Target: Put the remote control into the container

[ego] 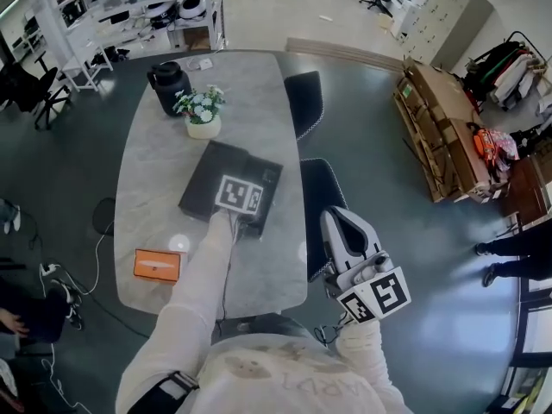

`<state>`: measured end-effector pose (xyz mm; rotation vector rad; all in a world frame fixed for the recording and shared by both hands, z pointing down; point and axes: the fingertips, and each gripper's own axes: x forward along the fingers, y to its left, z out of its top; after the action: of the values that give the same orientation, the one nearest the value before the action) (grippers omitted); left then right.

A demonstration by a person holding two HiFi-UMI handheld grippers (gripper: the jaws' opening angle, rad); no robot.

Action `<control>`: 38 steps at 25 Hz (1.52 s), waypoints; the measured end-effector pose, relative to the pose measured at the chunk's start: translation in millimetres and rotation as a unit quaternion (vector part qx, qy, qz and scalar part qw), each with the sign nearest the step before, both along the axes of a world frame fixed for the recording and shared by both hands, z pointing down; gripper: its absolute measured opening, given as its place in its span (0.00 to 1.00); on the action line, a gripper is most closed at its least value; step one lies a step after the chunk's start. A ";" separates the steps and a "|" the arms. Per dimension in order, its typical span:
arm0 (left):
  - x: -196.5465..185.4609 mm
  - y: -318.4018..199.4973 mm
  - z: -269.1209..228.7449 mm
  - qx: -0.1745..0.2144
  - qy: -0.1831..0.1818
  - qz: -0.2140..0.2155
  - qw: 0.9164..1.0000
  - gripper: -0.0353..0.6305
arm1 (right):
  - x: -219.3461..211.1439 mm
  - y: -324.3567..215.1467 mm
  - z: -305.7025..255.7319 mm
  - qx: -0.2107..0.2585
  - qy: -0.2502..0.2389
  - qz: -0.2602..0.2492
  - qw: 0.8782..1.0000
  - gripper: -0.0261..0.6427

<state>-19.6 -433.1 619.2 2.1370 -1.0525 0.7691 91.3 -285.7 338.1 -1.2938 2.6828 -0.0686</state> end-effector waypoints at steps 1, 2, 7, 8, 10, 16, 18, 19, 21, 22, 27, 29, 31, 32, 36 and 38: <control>0.9 5.0 -15.5 0.022 0.020 0.003 1.000 0.07 | -3.1 2.0 -0.1 0.001 0.000 -0.002 1.000 0.07; 1.5 10.9 -32.5 0.044 0.041 0.007 0.998 0.07 | -6.7 4.0 -0.3 0.002 0.001 -0.004 1.000 0.07; 1.4 58.2 -121.7 0.152 0.117 0.034 0.981 0.07 | -28.7 15.5 -1.2 0.007 0.004 -0.021 1.000 0.07; 0.5 70.2 -139.4 0.174 0.125 0.040 0.976 0.07 | -33.5 18.5 -1.5 0.008 0.004 -0.025 1.000 0.07; -1.7 95.5 -173.8 0.217 0.137 0.053 0.965 0.07 | -43.0 25.4 -3.3 0.010 0.003 -0.033 0.999 0.07; -14.0 169.7 -253.9 0.325 0.136 0.078 0.933 0.07 | -69.3 47.9 -10.6 0.018 0.006 -0.059 0.998 0.07; -18.1 190.5 -267.4 0.349 0.130 0.081 0.924 0.07 | -77.8 56.3 -10.7 0.022 0.008 -0.067 0.997 0.07; -20.4 199.8 -272.6 0.359 0.128 0.082 0.921 0.07 | -82.0 60.4 -11.1 0.023 0.009 -0.071 0.997 0.07; -25.7 216.3 -281.4 0.375 0.127 0.079 0.915 0.07 | -89.8 68.6 -13.3 0.027 0.010 -0.077 0.997 0.07; -28.5 223.4 -284.9 0.380 0.129 0.077 0.913 0.07 | -93.4 72.7 -14.4 0.028 0.011 -0.080 0.996 0.07; -40.5 245.1 -298.4 0.392 0.144 0.071 0.906 0.07 | -108.8 90.1 -18.5 0.034 0.018 -0.092 0.995 0.07; -45.0 250.1 -302.6 0.397 0.142 0.069 0.904 0.07 | -115.8 95.7 -20.0 0.037 0.026 -0.097 0.994 0.07; -48.6 255.1 -305.5 0.404 0.139 0.070 0.901 0.07 | -122.3 101.1 -20.4 0.040 0.035 -0.101 0.994 0.07; -49.2 257.5 -305.7 0.406 0.138 0.071 0.901 0.07 | -124.2 103.6 -20.1 0.041 0.038 -0.102 0.993 0.07; -47.5 265.0 -302.9 0.407 0.136 0.073 0.901 0.07 | -124.3 111.1 -18.4 0.045 0.041 -0.104 0.993 0.07; -48.8 267.0 -305.3 0.407 0.137 0.073 0.900 0.07 | -125.2 113.0 -20.1 0.046 0.041 -0.103 0.993 0.07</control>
<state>-68.3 -166.1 313.9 2.9375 -1.1918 0.0364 -33.9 -172.7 318.0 -1.0126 2.8425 0.0834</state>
